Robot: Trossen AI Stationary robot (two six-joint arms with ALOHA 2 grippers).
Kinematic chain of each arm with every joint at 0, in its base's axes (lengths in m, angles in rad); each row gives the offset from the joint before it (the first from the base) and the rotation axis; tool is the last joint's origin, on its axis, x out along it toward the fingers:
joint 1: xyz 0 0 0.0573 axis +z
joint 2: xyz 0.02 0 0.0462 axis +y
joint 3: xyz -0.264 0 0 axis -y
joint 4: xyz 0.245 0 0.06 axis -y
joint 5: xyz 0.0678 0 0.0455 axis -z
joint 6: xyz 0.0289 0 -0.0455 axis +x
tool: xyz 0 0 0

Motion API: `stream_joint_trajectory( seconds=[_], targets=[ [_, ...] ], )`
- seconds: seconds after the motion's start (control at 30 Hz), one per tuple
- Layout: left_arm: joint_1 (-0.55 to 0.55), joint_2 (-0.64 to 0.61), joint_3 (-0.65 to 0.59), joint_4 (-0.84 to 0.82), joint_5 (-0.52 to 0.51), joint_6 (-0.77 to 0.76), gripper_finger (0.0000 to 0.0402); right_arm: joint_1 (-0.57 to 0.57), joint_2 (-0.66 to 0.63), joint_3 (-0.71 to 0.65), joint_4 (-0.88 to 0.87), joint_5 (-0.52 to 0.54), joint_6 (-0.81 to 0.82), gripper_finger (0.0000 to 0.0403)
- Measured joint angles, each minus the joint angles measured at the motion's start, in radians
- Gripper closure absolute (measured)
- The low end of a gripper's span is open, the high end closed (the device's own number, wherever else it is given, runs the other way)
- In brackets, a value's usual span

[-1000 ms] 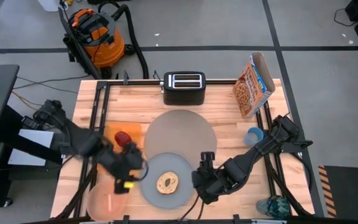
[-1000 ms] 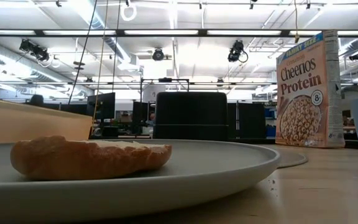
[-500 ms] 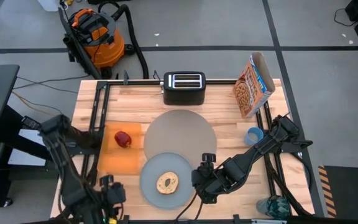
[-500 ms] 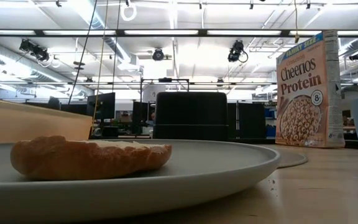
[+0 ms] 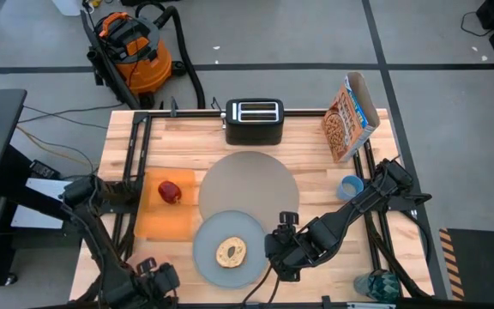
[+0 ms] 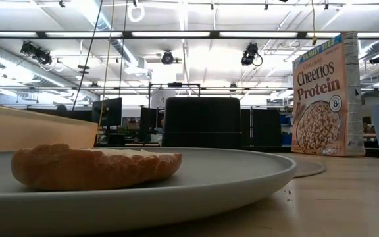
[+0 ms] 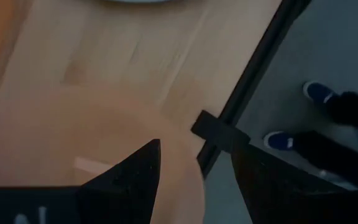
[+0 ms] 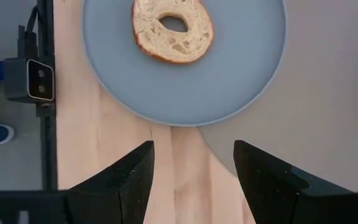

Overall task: Arrange a breakfast setting
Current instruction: Put the peach bowl onto the top right gray placemat

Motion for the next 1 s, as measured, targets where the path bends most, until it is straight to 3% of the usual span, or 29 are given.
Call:
stream_joint_trajectory(
  seconds=[0.17,0.33,0.67,0.8,1.0],
  targets=[
    [0.012,0.008,0.001,-0.010,0.017,-0.107,0.0198,0.000,0.000,0.000,0.000,0.021,-0.040,0.0176],
    [0.036,0.071,0.001,-0.007,0.124,-0.114,0.0198,0.013,0.000,0.000,0.000,0.039,-0.048,0.0176],
    [0.039,0.158,0.001,0.013,0.195,-0.151,0.0207,0.053,0.000,0.000,0.005,0.102,-0.106,0.0176],
    [0.039,0.162,0.001,0.023,0.203,-0.187,0.0248,0.057,0.000,0.000,0.004,0.131,-0.169,0.0176],
    [0.043,0.162,0.001,0.032,0.208,-0.216,0.0343,0.054,0.000,0.000,0.003,0.145,-0.254,0.0176]
  ],
)
